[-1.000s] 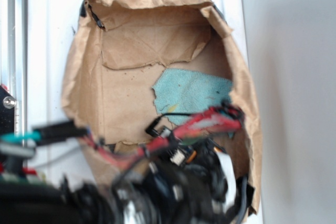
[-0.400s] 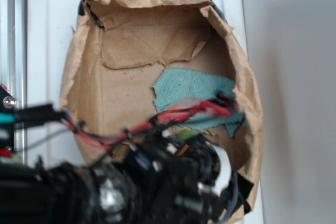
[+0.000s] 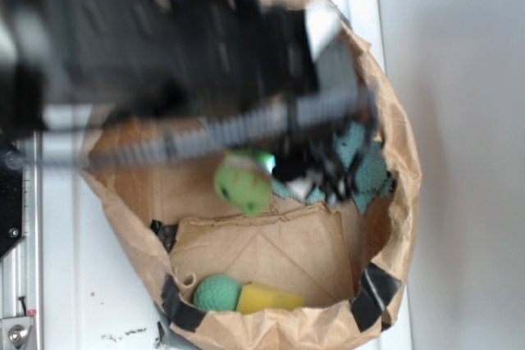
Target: Grab the green animal.
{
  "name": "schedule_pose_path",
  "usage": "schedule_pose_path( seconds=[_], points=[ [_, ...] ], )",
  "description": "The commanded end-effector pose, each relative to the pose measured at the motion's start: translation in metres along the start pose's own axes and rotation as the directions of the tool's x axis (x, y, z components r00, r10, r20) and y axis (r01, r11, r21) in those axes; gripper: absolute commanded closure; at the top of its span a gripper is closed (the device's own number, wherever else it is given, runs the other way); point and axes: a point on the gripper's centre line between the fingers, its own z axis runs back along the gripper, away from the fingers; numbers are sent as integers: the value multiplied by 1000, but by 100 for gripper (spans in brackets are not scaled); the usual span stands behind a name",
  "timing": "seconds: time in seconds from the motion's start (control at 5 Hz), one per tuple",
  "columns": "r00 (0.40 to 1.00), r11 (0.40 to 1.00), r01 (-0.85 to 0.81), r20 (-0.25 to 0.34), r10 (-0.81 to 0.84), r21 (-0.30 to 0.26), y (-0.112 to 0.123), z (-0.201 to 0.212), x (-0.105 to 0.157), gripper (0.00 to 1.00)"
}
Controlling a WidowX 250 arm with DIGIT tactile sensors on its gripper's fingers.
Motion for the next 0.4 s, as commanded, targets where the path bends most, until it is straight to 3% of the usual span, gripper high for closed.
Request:
schedule_pose_path(
  seconds=[0.0,0.2],
  points=[
    [981,983,173,80,-177,55,6,64,15,100],
    [958,979,198,199,-206,56,2,75,-2,100]
  ],
)
